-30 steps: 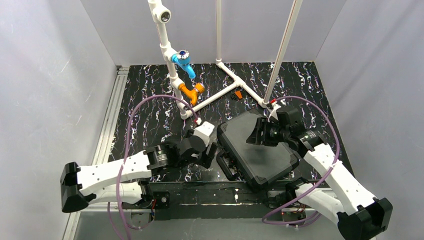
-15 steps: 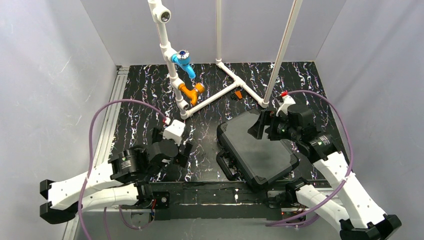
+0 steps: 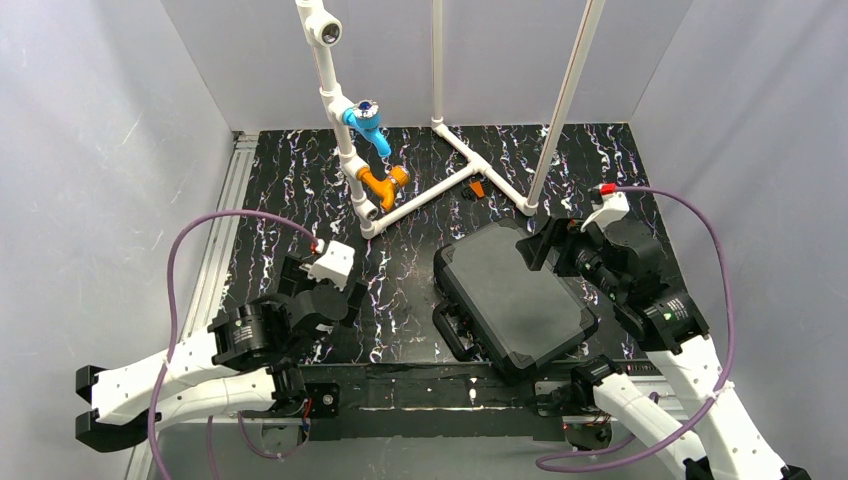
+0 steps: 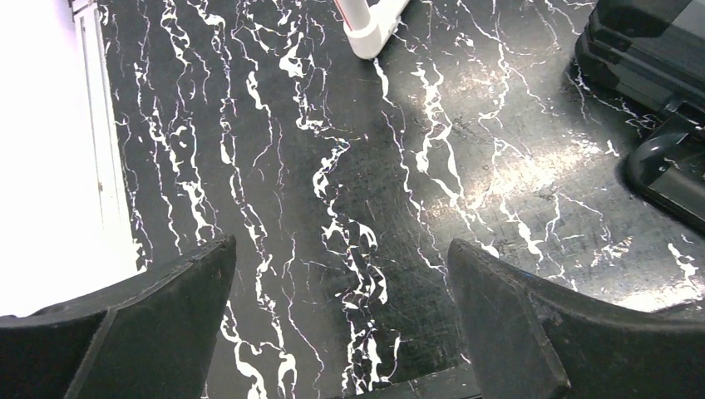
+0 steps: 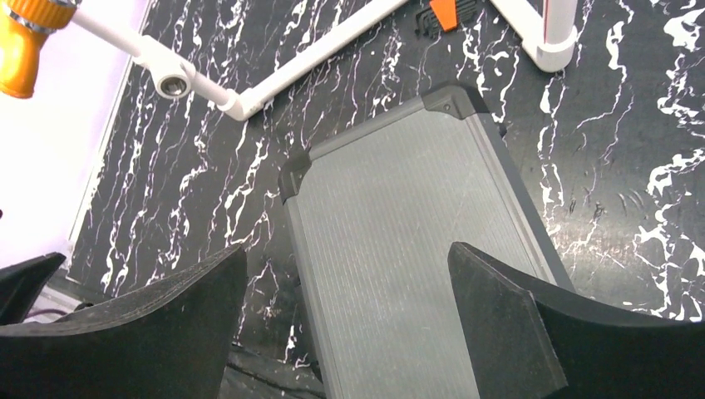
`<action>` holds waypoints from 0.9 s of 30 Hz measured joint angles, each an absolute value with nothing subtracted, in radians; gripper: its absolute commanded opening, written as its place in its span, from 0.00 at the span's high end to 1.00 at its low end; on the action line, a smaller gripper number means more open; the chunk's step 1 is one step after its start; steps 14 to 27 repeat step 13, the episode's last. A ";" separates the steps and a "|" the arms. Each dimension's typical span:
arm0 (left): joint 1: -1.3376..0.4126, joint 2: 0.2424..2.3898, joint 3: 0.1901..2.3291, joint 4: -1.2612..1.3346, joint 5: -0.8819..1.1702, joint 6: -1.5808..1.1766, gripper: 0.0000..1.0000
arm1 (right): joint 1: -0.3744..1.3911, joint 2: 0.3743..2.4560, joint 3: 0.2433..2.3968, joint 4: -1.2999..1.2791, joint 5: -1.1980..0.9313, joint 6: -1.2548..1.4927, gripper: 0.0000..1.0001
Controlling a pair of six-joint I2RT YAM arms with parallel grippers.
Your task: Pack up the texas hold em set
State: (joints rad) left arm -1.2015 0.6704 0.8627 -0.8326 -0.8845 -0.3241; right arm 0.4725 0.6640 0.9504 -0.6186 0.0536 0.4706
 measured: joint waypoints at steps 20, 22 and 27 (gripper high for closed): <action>-1.192 0.695 0.863 -0.832 -0.903 -0.314 0.02 | 0.472 0.635 0.918 -0.574 0.125 0.498 0.02; -1.192 0.695 0.863 -0.832 -0.903 -0.314 0.02 | 0.472 0.635 0.918 -0.574 0.125 0.498 0.02; -1.192 0.695 0.863 -0.832 -0.903 -0.314 0.02 | 0.472 0.635 0.918 -0.574 0.125 0.498 0.02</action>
